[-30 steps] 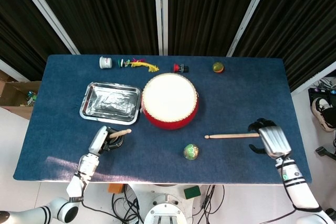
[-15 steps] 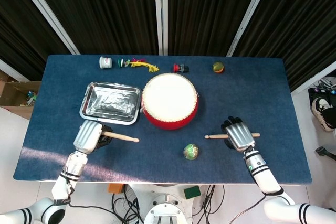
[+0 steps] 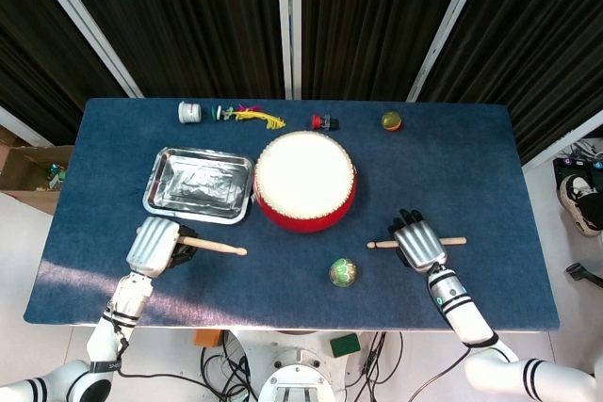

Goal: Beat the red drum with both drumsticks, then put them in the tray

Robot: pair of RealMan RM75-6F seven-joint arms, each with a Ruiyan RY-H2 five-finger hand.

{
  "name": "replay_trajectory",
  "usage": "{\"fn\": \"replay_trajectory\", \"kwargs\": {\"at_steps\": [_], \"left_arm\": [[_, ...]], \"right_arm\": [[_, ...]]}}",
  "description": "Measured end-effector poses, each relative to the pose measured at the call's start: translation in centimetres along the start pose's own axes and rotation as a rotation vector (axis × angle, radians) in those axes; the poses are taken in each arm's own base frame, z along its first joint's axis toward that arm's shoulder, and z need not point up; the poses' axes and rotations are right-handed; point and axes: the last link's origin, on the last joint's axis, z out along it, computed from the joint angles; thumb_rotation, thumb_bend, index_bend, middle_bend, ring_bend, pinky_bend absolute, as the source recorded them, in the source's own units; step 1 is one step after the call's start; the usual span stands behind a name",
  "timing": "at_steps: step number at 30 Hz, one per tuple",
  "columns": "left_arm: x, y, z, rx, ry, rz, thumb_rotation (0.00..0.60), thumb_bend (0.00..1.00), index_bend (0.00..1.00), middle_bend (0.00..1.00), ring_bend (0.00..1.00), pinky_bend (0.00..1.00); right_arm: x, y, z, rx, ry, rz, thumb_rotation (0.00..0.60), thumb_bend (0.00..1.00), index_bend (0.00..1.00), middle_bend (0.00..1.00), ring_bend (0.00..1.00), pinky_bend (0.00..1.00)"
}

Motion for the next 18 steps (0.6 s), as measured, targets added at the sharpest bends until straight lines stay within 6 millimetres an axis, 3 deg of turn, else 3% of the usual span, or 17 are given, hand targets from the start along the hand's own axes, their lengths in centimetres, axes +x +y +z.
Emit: {"fn": "replay_trajectory", "kwargs": {"at_steps": [5, 12, 18], "left_arm": [[-0.1, -0.2, 0.0, 0.001, -0.010, -0.007, 0.600, 0.51, 1.00, 1.00, 1.00, 1.00], [-0.1, -0.3, 0.0, 0.002, -0.007, -0.015, 0.600, 0.51, 1.00, 1.00, 1.00, 1.00], [0.3, -0.7, -0.2, 0.023, 0.012, -0.044, 0.600, 0.51, 1.00, 1.00, 1.00, 1.00]], "right_arm": [[-0.2, -0.3, 0.0, -0.001, 0.010, 0.009, 0.600, 0.44, 0.54, 0.36, 0.14, 0.25], [-0.3, -0.3, 0.0, -0.016, 0.033, 0.031, 0.600, 0.46, 0.71, 0.41, 0.15, 0.25], [0.8, 0.3, -0.2, -0.041, 0.092, 0.221, 0.600, 0.46, 0.73, 0.45, 0.19, 0.25]]}}
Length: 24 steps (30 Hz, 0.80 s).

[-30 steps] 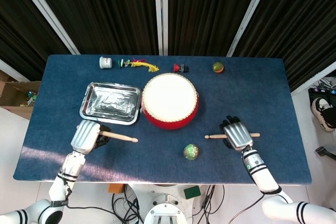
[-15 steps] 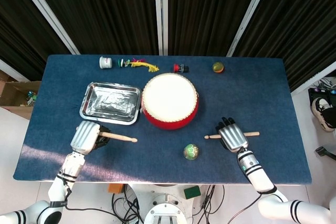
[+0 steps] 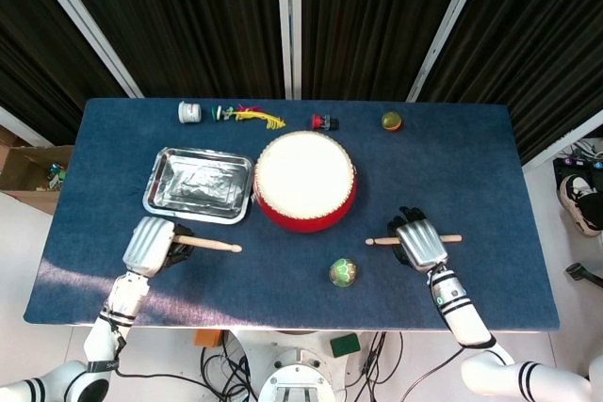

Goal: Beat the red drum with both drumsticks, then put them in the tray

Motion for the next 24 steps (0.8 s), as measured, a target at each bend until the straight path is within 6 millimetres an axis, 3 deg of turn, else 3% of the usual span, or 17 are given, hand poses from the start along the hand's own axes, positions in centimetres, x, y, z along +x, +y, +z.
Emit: {"fn": "replay_trajectory", "kwargs": {"at_steps": [4, 11, 20, 24], "left_arm": [[0.2, 0.0, -0.1, 0.007, 0.005, -0.013, 0.600, 0.50, 1.00, 1.00, 1.00, 1.00], [0.1, 0.4, 0.0, -0.002, -0.004, -0.004, 0.600, 0.50, 1.00, 1.00, 1.00, 1.00], [0.0, 0.7, 0.1, -0.005, -0.012, 0.006, 0.600, 0.50, 1.00, 1.00, 1.00, 1.00], [-0.1, 0.6, 0.1, -0.002, -0.017, 0.007, 0.600, 0.49, 1.00, 1.00, 1.00, 1.00]], "right_arm": [[1.3, 0.8, -0.2, -0.033, 0.061, 0.252, 0.600, 0.44, 0.73, 0.47, 0.20, 0.26], [3.1, 3.0, -0.6, -0.090, 0.164, 0.892, 0.600, 0.43, 0.71, 0.48, 0.21, 0.27], [3.5, 5.0, -0.3, -0.125, 0.219, 1.686, 0.600, 0.36, 0.68, 0.49, 0.22, 0.27], [3.4, 5.3, 0.1, -0.135, 0.210, 1.929, 0.600, 0.34, 0.64, 0.48, 0.23, 0.27]]}}
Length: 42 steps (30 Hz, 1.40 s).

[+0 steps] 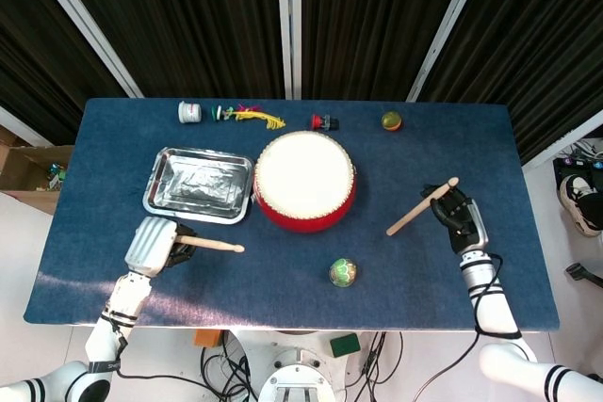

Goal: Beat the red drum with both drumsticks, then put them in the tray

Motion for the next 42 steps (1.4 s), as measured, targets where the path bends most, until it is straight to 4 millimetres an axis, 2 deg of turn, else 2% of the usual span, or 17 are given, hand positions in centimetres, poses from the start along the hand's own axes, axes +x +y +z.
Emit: {"fn": "replay_trajectory", "kwargs": {"at_steps": [3, 5, 8, 14, 19, 29, 42], "left_arm": [[-0.1, 0.0, 0.0, 0.002, -0.007, 0.000, 0.600, 0.49, 1.00, 1.00, 1.00, 1.00], [-0.3, -0.1, 0.0, 0.004, -0.013, 0.000, 0.600, 0.49, 1.00, 1.00, 1.00, 1.00], [-0.3, -0.2, -0.1, 0.006, -0.018, 0.000, 0.600, 0.49, 1.00, 1.00, 1.00, 1.00], [-0.3, -0.5, -0.5, 0.012, -0.023, -0.003, 0.600, 0.49, 1.00, 1.00, 1.00, 1.00], [-0.4, -0.5, -0.7, 0.011, -0.024, -0.005, 0.600, 0.49, 1.00, 1.00, 1.00, 1.00], [-0.4, -0.2, -0.9, -0.006, -0.028, 0.002, 0.600, 0.49, 1.00, 1.00, 1.00, 1.00], [-0.5, 0.0, -0.9, -0.014, -0.049, 0.011, 0.600, 0.48, 1.00, 1.00, 1.00, 1.00]], "right_arm": [[-0.2, 0.2, 0.5, -0.031, -0.008, 0.111, 0.600, 0.33, 0.55, 0.47, 0.22, 0.27], [-0.4, 0.3, 1.0, -0.047, -0.020, 0.156, 0.600, 0.32, 0.45, 0.46, 0.23, 0.27], [-0.8, 0.7, 1.6, -0.060, -0.038, 0.206, 0.600, 0.30, 0.37, 0.45, 0.23, 0.27], [-1.2, 1.6, 2.4, -0.071, -0.084, 0.249, 0.600, 0.24, 0.34, 0.45, 0.23, 0.28], [-1.2, 2.2, 2.0, -0.071, -0.123, 0.217, 0.600, 0.21, 0.34, 0.45, 0.23, 0.29], [0.0, 3.4, -0.5, -0.083, -0.175, 0.084, 0.600, 0.18, 0.57, 0.58, 0.33, 0.39], [1.2, 5.0, -1.4, -0.129, -0.172, -0.035, 0.600, 0.18, 0.68, 0.60, 0.42, 0.49]]}}
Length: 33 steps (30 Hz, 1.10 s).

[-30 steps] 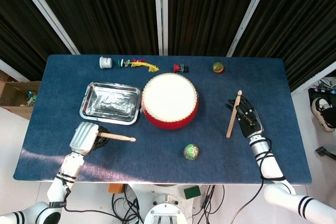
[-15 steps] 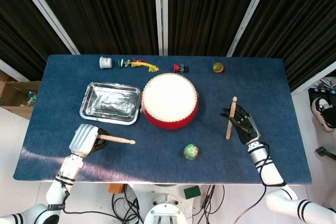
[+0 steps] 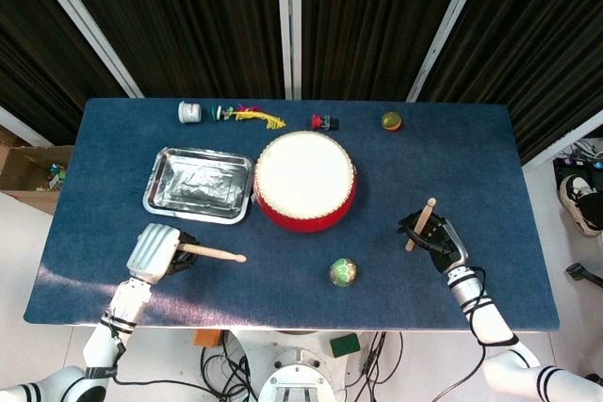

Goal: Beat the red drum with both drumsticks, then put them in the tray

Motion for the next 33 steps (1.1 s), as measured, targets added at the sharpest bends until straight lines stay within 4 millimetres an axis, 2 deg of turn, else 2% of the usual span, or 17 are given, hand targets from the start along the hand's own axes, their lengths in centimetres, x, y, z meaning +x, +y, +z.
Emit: {"fn": "replay_trajectory", "kwargs": {"at_steps": [13, 17, 19, 22, 26, 28, 30, 33], "left_arm": [[-0.2, 0.0, 0.0, 0.000, -0.014, -0.001, 0.600, 0.48, 1.00, 1.00, 1.00, 1.00], [-0.2, 0.0, 0.1, -0.003, -0.016, -0.002, 0.600, 0.48, 1.00, 1.00, 1.00, 1.00], [-0.2, 0.0, 0.1, -0.003, -0.017, -0.003, 0.600, 0.48, 1.00, 1.00, 1.00, 1.00], [-0.2, 0.0, 0.2, -0.003, -0.021, -0.006, 0.600, 0.48, 1.00, 1.00, 1.00, 1.00], [-0.1, -0.1, 0.3, -0.007, -0.022, -0.002, 0.600, 0.48, 1.00, 1.00, 1.00, 1.00], [-0.1, -0.1, 0.5, -0.011, -0.027, 0.001, 0.600, 0.48, 1.00, 1.00, 1.00, 1.00], [0.0, -0.1, 0.7, -0.019, -0.033, 0.012, 0.600, 0.48, 1.00, 1.00, 1.00, 1.00], [0.3, 0.0, 1.1, -0.037, -0.039, 0.036, 0.600, 0.49, 1.00, 1.00, 1.00, 1.00]], "right_arm": [[0.2, 1.5, 0.0, -0.028, 0.021, -0.094, 0.600, 0.18, 0.85, 0.71, 0.56, 0.63], [-0.3, 2.0, 0.2, -0.025, 0.013, -0.135, 0.600, 0.18, 0.98, 0.82, 0.68, 0.74], [-0.7, 2.2, 0.3, -0.020, 0.006, -0.154, 0.600, 0.20, 1.00, 0.88, 0.74, 0.80], [-1.4, 2.4, 0.6, -0.006, -0.007, -0.184, 0.600, 0.35, 1.00, 0.95, 0.83, 0.88], [-2.6, 2.3, 0.8, 0.019, -0.035, -0.230, 0.600, 0.68, 1.00, 1.00, 0.96, 0.98], [-3.0, 2.2, 0.9, 0.030, -0.047, -0.258, 0.600, 0.79, 1.00, 1.00, 0.99, 1.00], [-3.4, 1.9, 0.9, 0.042, -0.061, -0.308, 0.600, 0.88, 1.00, 1.00, 1.00, 1.00], [-4.0, 1.0, 0.9, 0.063, -0.083, -0.413, 0.600, 0.90, 1.00, 1.00, 1.00, 1.00]]}}
